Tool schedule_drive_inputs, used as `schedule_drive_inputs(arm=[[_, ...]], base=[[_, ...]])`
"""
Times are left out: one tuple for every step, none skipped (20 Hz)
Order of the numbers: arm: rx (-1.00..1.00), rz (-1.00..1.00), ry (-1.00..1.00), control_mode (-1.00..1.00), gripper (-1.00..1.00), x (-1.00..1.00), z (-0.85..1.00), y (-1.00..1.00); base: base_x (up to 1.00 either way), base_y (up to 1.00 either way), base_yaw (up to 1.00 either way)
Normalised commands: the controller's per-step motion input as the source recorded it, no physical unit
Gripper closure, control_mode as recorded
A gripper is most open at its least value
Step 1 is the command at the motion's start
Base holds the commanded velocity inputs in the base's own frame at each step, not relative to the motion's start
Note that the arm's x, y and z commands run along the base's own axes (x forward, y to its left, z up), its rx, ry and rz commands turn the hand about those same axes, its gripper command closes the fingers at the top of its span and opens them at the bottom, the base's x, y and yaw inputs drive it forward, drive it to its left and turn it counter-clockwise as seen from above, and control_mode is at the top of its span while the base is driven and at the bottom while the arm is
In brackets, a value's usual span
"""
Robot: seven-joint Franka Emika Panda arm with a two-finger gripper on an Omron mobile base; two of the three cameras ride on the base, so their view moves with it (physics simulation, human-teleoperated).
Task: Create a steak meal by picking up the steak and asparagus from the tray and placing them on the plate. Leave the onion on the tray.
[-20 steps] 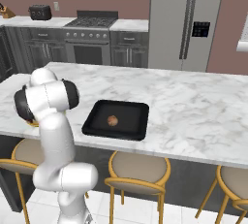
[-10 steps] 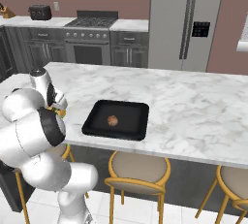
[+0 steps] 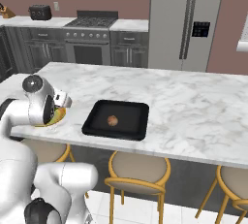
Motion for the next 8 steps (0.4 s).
schedule_drive_inputs(arm=[[0.0,0.06,-0.28,-1.0,-1.0,-0.65,0.98,-0.56],[0.0,0.05,-0.21,-1.0,-1.0,-0.59,1.0,-0.56],[0.0,0.06,-0.2,-1.0,-1.0,-0.54,1.0,-0.54],[0.0,0.07,-0.17,-1.0,-1.0,-0.52,1.0,-0.52],[0.0,0.07,-0.13,-1.0,-1.0,-0.62,1.0,-0.44],[0.0,0.06,-0.07,-1.0,-1.0,-0.66,1.0,-0.39],[-0.01,0.07,-0.02,-1.0,-1.0,-0.71,0.91,-0.34],[-0.05,0.1,-0.01,-1.0,-1.0,-0.76,0.6,-0.46]], base=[[0.0,0.0,0.0],[0.0,0.0,0.0],[0.0,0.0,0.0],[0.0,0.0,0.0],[0.0,0.0,0.0],[0.0,0.0,0.0],[0.0,0.0,0.0],[0.0,0.0,0.0]])
